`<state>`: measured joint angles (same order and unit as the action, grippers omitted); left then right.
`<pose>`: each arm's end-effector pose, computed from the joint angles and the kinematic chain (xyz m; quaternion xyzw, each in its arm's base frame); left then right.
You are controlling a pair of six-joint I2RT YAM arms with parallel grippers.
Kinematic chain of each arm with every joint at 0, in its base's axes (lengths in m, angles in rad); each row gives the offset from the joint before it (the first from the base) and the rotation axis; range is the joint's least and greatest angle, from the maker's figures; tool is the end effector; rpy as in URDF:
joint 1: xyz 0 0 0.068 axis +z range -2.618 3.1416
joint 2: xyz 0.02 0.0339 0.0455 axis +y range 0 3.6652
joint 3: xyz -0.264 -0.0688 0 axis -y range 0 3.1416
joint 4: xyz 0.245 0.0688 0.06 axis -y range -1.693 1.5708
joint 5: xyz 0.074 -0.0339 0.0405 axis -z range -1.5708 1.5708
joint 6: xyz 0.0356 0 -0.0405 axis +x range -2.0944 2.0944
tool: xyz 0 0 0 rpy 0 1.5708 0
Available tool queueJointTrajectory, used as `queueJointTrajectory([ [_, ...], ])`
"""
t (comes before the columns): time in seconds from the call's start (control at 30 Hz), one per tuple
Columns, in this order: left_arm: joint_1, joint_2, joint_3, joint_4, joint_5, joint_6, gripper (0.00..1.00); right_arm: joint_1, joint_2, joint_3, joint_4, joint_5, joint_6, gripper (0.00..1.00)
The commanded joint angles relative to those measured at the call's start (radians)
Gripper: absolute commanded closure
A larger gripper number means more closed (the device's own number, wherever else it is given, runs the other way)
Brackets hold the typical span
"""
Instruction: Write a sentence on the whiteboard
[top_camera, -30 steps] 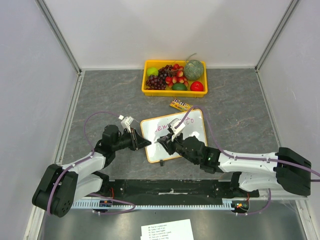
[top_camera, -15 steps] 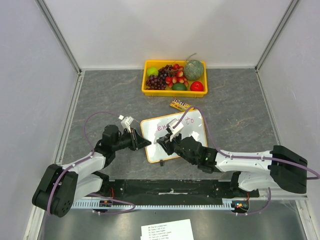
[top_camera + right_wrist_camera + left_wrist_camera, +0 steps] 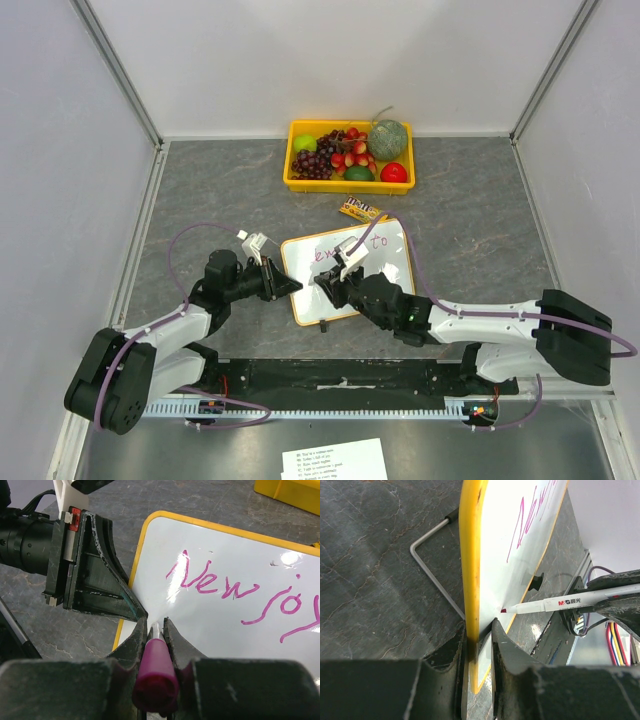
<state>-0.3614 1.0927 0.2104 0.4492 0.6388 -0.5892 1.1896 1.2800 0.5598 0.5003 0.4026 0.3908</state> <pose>0.1736 -0.0883 0.1538 0.0771 0.8140 -0.4693 0.3337 0.1142 0.2475 0.2266 -0.1822 0.7531 0.3255 0.5420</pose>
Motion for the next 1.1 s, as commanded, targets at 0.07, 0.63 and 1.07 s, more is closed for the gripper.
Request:
queueJointTrajectory([
  [0.07,-0.002,0.009,0.009,-0.040,-0.059,0.072,0.98,0.004,0.005,0.022,0.017,0.065,0.011,1.00],
  [0.63,-0.002,0.009,0.011,-0.041,-0.059,0.072,0.98,0.004,-0.018,0.031,-0.028,0.168,0.028,1.00],
  [1.07,-0.002,0.013,0.012,-0.040,-0.057,0.071,0.98,0.004,0.018,0.080,-0.015,0.139,0.023,1.00],
])
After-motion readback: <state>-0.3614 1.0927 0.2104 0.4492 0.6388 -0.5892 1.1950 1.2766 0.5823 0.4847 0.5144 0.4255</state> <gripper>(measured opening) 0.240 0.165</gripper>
